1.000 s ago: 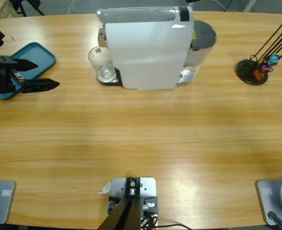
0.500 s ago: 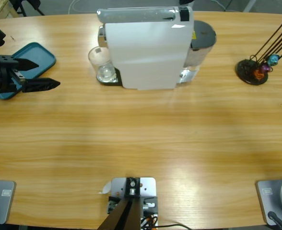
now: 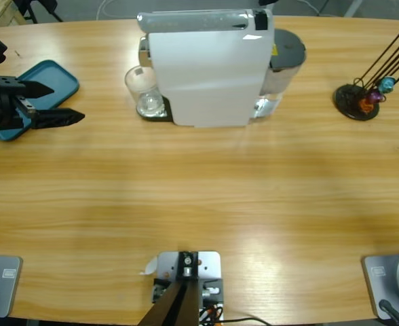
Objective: Pour coffee
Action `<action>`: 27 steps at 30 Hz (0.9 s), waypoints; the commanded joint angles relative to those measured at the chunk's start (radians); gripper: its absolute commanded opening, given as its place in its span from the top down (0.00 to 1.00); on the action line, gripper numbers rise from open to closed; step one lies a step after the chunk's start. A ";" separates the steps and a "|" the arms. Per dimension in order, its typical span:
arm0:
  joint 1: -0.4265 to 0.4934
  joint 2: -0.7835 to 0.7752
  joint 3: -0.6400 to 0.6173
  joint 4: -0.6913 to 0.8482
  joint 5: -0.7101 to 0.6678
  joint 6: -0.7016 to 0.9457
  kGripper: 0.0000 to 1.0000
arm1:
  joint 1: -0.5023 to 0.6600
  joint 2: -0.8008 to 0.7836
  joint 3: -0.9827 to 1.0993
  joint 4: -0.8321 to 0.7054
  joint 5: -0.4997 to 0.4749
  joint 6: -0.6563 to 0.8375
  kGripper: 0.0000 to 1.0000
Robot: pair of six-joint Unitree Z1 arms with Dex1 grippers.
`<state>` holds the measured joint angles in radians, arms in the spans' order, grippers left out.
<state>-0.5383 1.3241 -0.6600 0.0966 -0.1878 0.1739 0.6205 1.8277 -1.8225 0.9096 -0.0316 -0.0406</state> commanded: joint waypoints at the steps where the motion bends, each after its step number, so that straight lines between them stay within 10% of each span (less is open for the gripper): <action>1: -0.009 0.035 0.020 -0.019 0.015 -0.004 0.00 | 0.004 0.054 0.019 0.011 -0.003 -0.016 1.00; 27: -0.009 0.043 0.028 -0.031 0.015 -0.005 0.00 | 0.008 0.027 0.047 0.015 -0.013 -0.045 1.00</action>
<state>-0.5383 1.3297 -0.6599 0.0796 -0.1878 0.1739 0.6205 1.8390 -1.8035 0.9131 -0.0316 -0.0522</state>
